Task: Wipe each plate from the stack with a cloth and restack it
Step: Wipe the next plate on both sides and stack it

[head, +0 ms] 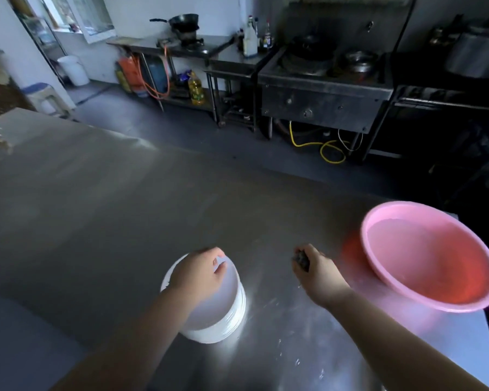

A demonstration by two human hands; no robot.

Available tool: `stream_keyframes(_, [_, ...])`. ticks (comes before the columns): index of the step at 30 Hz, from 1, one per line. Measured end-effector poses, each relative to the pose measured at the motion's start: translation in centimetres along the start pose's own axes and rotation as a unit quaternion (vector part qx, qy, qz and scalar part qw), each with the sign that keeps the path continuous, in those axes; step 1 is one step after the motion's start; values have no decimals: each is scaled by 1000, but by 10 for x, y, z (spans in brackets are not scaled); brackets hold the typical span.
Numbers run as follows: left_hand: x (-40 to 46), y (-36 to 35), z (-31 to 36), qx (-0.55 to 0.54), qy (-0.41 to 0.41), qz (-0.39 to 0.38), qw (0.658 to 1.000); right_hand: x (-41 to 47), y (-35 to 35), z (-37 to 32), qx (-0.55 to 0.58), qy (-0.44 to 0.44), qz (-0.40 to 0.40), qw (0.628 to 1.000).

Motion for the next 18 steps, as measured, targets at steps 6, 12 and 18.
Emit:
stream_keyframes(6, [-13, 20, -60, 70, -21, 69, 995, -31, -62, -44, -2, -22, -53, 998])
stream_keyframes(12, [-23, 27, -97, 107, 7, 64, 992, -49, -96, -73, -72, -42, -63, 995])
stream_keyframes(18, [-22, 21, -112, 53, 20, 29, 998, -60, -107, -84, -135, -69, -36, 988])
Point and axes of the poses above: each hand's wrist, its own x-axis towards the middle knuckle, its own y-axis out of the back of the hand, z = x × y, the point moved 5 cm from there along x, towards the middle knuckle, and after that the axes turned 10 degrees about z, right-handed, at the moved point
